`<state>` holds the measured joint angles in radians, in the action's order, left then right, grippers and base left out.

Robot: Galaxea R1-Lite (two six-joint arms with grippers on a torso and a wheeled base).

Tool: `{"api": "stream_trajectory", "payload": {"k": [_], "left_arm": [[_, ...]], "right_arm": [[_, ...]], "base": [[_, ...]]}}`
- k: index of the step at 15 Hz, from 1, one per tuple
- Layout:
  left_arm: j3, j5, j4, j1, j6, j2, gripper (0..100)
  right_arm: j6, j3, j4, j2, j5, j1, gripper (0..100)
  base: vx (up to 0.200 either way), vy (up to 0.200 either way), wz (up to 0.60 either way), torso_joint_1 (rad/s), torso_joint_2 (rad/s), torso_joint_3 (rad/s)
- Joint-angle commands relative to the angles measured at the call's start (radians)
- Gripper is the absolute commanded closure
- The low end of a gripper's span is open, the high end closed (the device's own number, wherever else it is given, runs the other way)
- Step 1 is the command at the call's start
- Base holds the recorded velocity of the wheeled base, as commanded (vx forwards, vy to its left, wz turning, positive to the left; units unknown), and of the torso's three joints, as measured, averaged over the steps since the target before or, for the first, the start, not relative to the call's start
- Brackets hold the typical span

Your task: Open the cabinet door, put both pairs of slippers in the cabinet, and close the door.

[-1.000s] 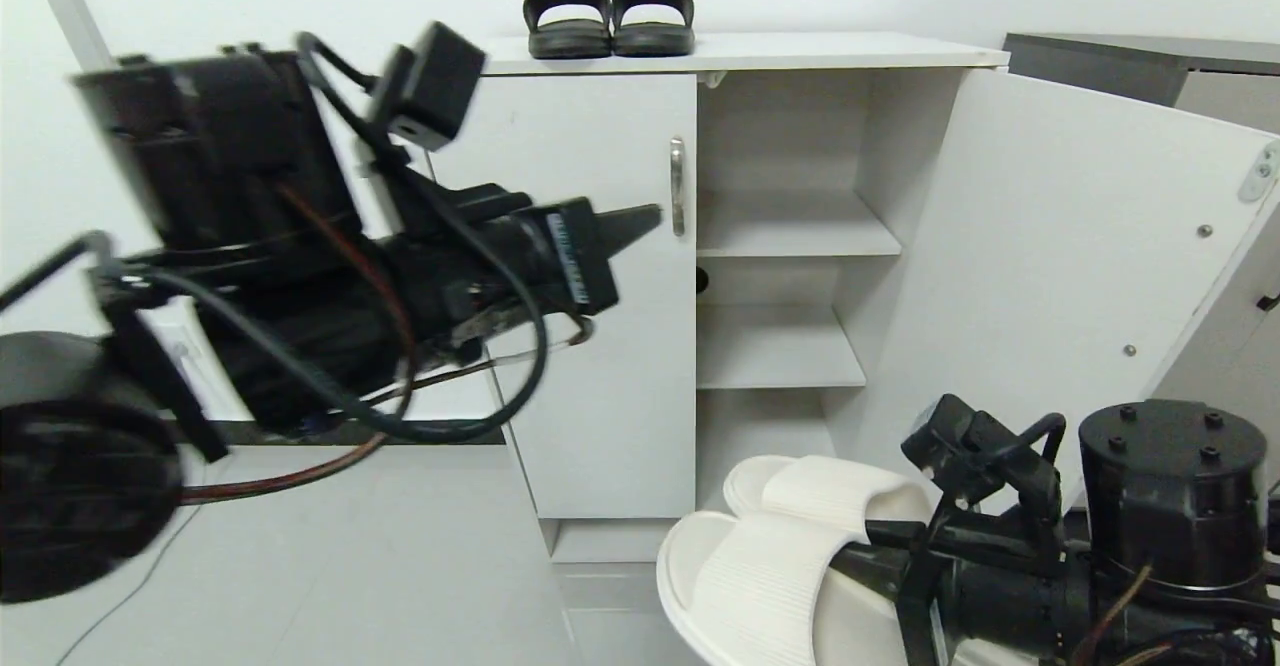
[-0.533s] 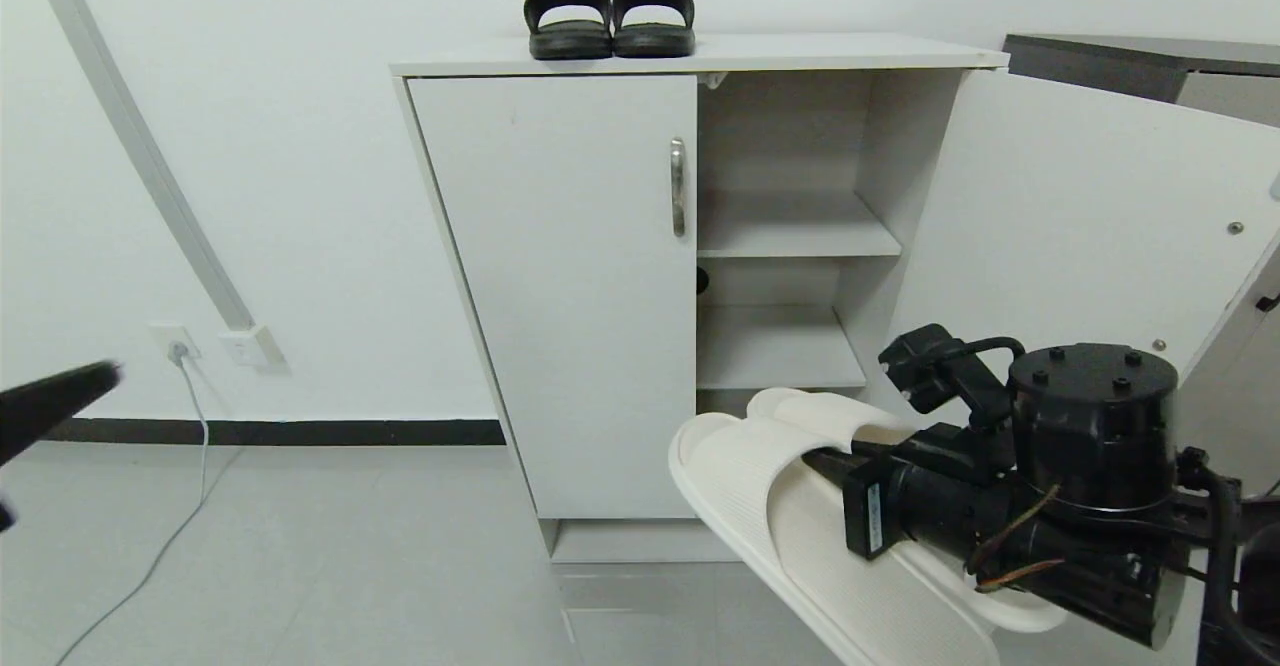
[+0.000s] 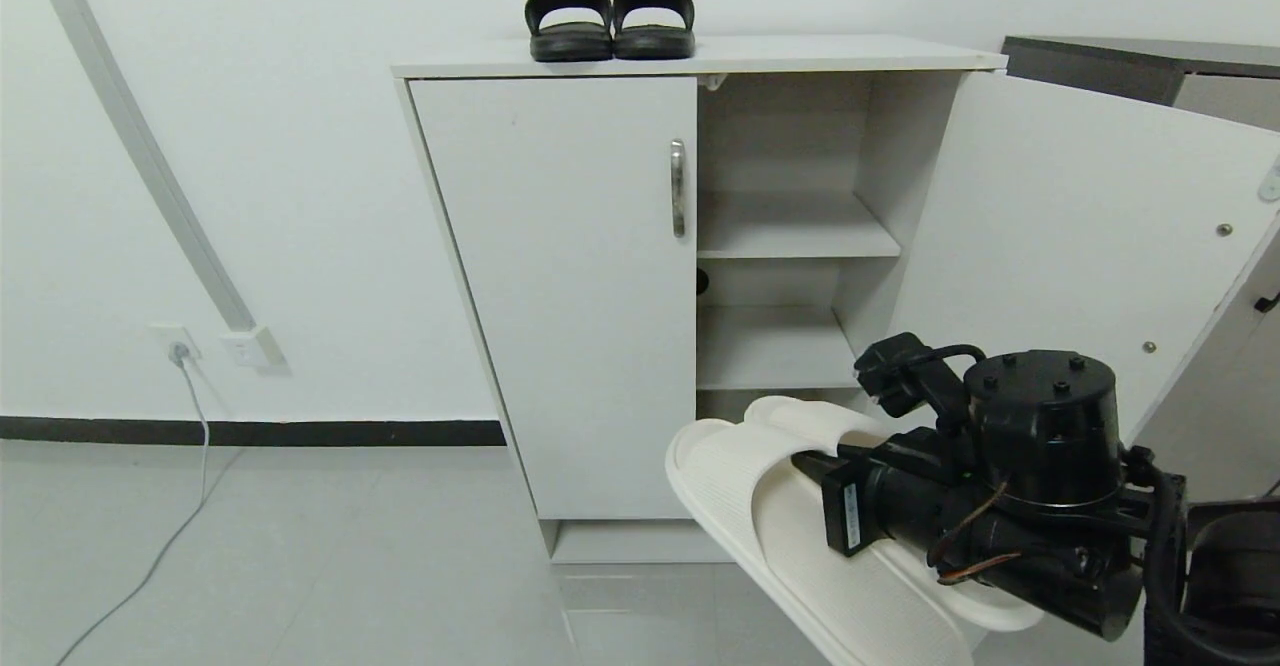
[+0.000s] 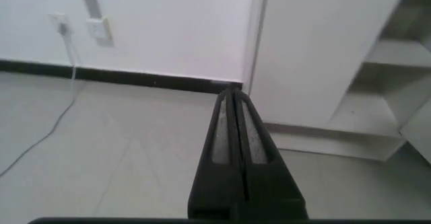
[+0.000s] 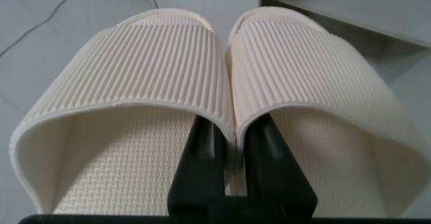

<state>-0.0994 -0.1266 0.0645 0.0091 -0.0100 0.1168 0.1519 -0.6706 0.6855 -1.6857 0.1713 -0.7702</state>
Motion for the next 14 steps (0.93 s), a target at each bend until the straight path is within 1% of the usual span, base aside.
{"api": "stream_trajectory", "payload": {"k": [1, 2, 3, 4, 5, 6, 7, 8, 10, 11, 12, 13, 14], "left_arm": [[0.063, 0.024, -0.022, -0.011, 0.005, -0.117, 100], [0.096, 0.061, -0.048, -0.012, 0.024, -0.117, 100], [0.099, 0.137, -0.064, -0.012, 0.039, -0.117, 100], [0.099, 0.160, -0.063, -0.012, 0.050, -0.117, 100], [0.099, 0.159, -0.063, -0.012, 0.054, -0.117, 100], [0.099, 0.159, -0.063, -0.012, 0.051, -0.117, 100], [0.099, 0.159, -0.063, -0.012, 0.044, -0.117, 100], [0.099, 0.153, -0.063, -0.012, 0.022, -0.117, 100], [0.099, 0.142, -0.063, -0.012, 0.013, -0.117, 100], [0.099, 0.142, -0.063, -0.012, 0.013, -0.117, 100], [0.099, 0.142, -0.063, -0.012, 0.013, -0.117, 100], [0.099, 0.142, -0.063, -0.012, 0.013, -0.117, 100], [0.099, 0.142, -0.063, -0.012, 0.013, -0.117, 100]], "right_arm": [[0.000, 0.002, 0.002, -0.002, 0.001, -0.004, 100], [0.000, 0.005, 0.002, -0.003, 0.001, -0.008, 100], [0.000, 0.009, 0.002, -0.003, 0.001, -0.011, 100], [0.000, 0.009, 0.002, -0.003, 0.002, -0.014, 100], [0.000, 0.009, 0.002, -0.003, 0.002, -0.015, 100], [0.000, 0.005, 0.002, -0.006, 0.008, -0.018, 100], [0.000, -0.004, 0.002, -0.015, 0.039, -0.018, 100], [0.001, -0.023, 0.002, -0.043, 0.090, -0.026, 100], [0.015, -0.083, 0.002, -0.111, 0.224, -0.046, 100], [0.017, -0.086, 0.002, -0.112, 0.231, -0.047, 100], [0.051, -0.176, 0.002, -0.189, 0.406, -0.064, 100], [0.069, -0.222, 0.003, -0.223, 0.484, -0.064, 100], [0.104, -0.264, 0.003, -0.247, 0.530, -0.064, 100]], "base": [[0.000, 0.000, 0.00, 0.000, 0.00, 0.000], [0.000, 0.000, 0.00, 0.000, 0.00, 0.000], [0.000, 0.000, 0.00, 0.000, 0.00, 0.000], [0.000, 0.000, 0.00, 0.000, 0.00, 0.000], [0.000, 0.000, 0.00, 0.000, 0.00, 0.000], [0.000, 0.000, 0.00, 0.000, 0.00, 0.000], [0.000, 0.000, 0.00, 0.000, 0.00, 0.000], [0.000, 0.000, 0.00, 0.000, 0.00, 0.000], [0.000, 0.000, 0.00, 0.000, 0.00, 0.000], [0.000, 0.000, 0.00, 0.000, 0.00, 0.000], [0.000, 0.000, 0.00, 0.000, 0.00, 0.000], [0.000, 0.000, 0.00, 0.000, 0.00, 0.000], [0.000, 0.000, 0.00, 0.000, 0.00, 0.000]]}}
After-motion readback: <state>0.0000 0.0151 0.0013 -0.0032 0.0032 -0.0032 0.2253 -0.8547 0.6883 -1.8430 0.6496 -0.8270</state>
